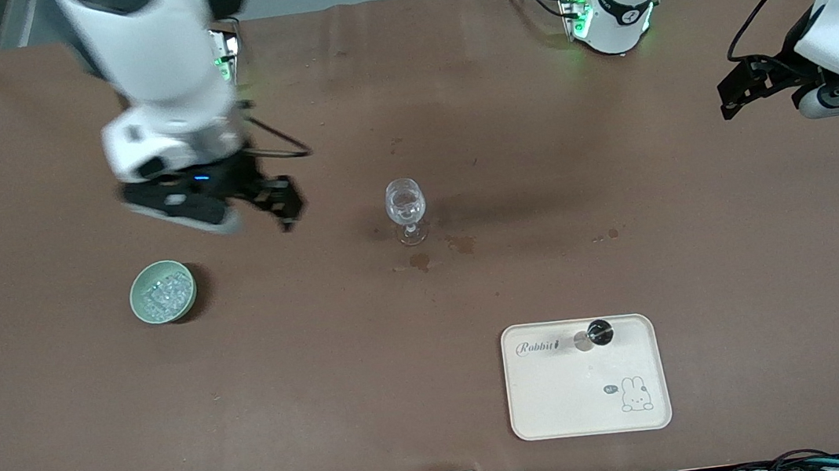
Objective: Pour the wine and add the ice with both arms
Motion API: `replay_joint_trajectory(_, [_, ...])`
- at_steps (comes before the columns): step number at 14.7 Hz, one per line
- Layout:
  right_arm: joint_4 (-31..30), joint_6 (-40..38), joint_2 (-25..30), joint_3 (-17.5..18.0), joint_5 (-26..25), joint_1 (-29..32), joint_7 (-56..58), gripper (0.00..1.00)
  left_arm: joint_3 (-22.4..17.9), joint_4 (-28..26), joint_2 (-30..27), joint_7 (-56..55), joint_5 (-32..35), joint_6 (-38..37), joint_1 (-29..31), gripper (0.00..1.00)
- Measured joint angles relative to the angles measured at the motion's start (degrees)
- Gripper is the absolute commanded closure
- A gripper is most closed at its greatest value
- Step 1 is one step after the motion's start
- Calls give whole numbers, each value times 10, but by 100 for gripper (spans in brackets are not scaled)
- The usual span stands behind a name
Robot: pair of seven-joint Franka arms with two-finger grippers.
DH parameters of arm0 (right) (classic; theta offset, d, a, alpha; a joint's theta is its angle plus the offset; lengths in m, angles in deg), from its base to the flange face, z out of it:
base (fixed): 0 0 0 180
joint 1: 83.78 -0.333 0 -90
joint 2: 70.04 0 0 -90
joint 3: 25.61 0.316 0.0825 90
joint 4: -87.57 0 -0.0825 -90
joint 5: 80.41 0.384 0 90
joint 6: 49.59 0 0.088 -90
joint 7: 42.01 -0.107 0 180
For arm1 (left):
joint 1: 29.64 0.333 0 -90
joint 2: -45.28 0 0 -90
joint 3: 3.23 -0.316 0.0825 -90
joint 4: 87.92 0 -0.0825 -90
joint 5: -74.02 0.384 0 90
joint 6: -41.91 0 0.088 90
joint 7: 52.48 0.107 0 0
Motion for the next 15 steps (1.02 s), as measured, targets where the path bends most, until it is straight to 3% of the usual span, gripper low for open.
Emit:
replay_joint_trajectory(4, [-7, -42, 45, -18, 1, 105, 150, 0, 0, 0, 0, 8, 0, 0, 1, 0])
replay_joint_trajectory(8, [-16, -68, 66, -133, 41, 95, 317, 0, 1, 6, 7, 8, 0, 5, 0, 0])
replay_joint_trajectory(10, [-17, -89, 79, -175, 58, 92, 389, 0, 2, 24, 21, 8, 0, 6, -1, 0])
replay_joint_trajectory(15, [-49, -82, 107, -227, 107, 93, 425, 0, 0, 35, 26, 8, 0, 6, 0, 0])
